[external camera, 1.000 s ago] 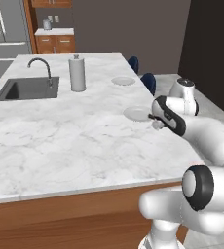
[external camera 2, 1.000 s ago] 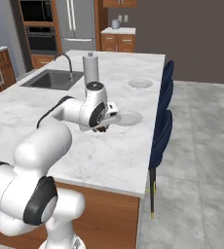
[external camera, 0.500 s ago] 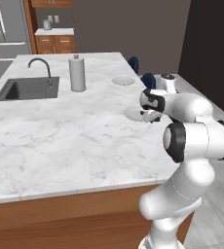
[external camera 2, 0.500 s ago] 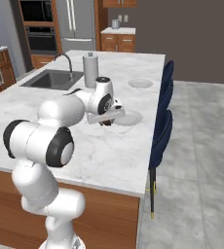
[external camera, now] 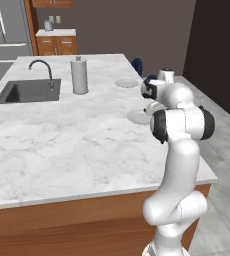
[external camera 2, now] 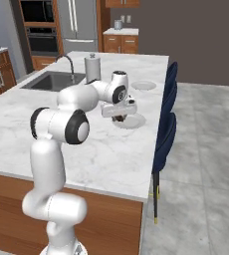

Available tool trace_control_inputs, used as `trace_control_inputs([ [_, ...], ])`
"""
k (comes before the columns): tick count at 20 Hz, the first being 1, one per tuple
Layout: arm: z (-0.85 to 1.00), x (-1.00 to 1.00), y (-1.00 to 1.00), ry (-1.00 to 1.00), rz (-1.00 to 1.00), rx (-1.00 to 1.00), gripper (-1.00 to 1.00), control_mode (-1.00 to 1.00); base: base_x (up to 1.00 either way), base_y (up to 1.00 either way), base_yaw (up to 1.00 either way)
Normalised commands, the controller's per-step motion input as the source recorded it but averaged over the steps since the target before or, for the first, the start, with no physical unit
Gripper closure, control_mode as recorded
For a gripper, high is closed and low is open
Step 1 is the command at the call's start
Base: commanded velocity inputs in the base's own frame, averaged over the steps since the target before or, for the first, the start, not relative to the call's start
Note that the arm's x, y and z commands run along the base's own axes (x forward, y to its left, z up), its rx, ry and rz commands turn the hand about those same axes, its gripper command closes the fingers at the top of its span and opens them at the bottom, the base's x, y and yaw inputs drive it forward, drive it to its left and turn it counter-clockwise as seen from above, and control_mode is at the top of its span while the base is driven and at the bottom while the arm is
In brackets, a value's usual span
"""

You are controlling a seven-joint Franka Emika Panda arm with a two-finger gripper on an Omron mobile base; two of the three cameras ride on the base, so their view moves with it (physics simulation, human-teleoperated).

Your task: Take the chicken drumsticks from the pan and place one on each plate on the dining counter.

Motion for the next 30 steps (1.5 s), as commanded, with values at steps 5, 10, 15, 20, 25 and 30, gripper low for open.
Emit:
trace_control_inputs([
  [5,-0.31,0.59,-0.01,0.00,0.00,0.01,1.00,-1.00,0.00,0.00,0.00],
  [10,-0.30,0.58,0.00,0.00,0.00,0.04,1.00,-1.00,0.00,0.00,0.00],
  [15,-0.32,0.32,0.01,0.00,0.00,0.02,1.00,-1.00,0.00,0.00,0.00],
  [20,-0.25,0.17,0.01,-0.01,0.00,0.00,1.00,-1.00,0.00,0.00,0.00],
  [25,-0.12,0.45,0.00,0.00,0.00,0.00,1.00,-1.00,0.00,0.00,0.00],
  [30,-0.17,0.25,0.00,-0.02,0.00,0.00,1.00,-1.00,0.00,0.00,0.00],
])
